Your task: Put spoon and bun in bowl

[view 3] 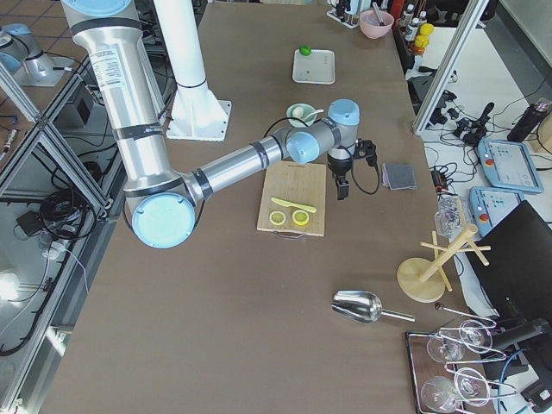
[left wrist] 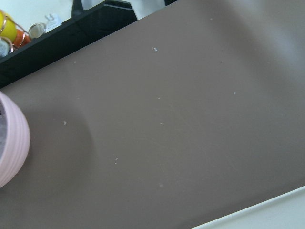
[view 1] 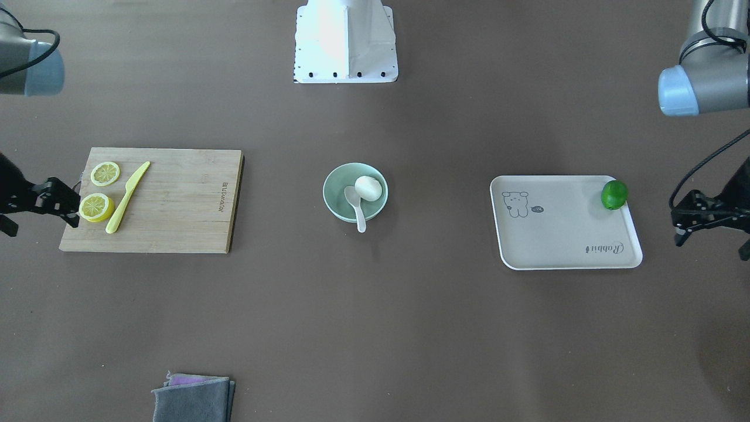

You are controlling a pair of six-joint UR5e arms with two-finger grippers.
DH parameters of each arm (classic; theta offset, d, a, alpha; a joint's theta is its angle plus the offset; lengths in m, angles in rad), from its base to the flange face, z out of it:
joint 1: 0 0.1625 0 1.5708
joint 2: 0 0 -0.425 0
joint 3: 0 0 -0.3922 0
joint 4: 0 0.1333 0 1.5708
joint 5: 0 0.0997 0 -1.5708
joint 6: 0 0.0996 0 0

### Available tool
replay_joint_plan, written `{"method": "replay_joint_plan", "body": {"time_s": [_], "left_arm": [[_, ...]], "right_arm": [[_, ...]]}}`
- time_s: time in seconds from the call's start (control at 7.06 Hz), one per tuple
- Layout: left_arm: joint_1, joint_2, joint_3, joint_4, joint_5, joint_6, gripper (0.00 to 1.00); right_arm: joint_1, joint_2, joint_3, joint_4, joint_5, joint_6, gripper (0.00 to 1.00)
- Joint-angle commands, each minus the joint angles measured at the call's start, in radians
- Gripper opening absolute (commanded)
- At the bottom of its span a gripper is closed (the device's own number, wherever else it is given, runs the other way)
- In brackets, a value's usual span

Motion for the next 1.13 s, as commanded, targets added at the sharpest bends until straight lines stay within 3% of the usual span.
{"method": "replay_joint_plan", "body": {"time_s": [0.0,0.14,0.42,0.71,0.99], "left_arm": [[-0.101,0.089,-0.046,0.018,-0.099,0.007,0.98],[-0.118,0.14,-0.057,0.017,-0.087,0.057,0.98],[-0.176,0.17,-0.004,0.078,-0.09,0.12,0.98],[-0.225,0.281,-0.01,0.075,-0.102,0.122,0.98],[-0.295,0.308,-0.024,0.078,-0.195,0.114,0.98]], "right_arm": [[0.161,-0.041,-0.106,-0.07,0.057,-0.297,1.0],[0.224,-0.093,-0.146,-0.069,0.063,-0.404,1.0],[0.341,-0.177,-0.2,-0.063,0.169,-0.483,1.0],[0.351,-0.197,-0.199,-0.066,0.155,-0.474,1.0],[0.352,-0.205,-0.188,-0.069,0.158,-0.47,1.0]]}}
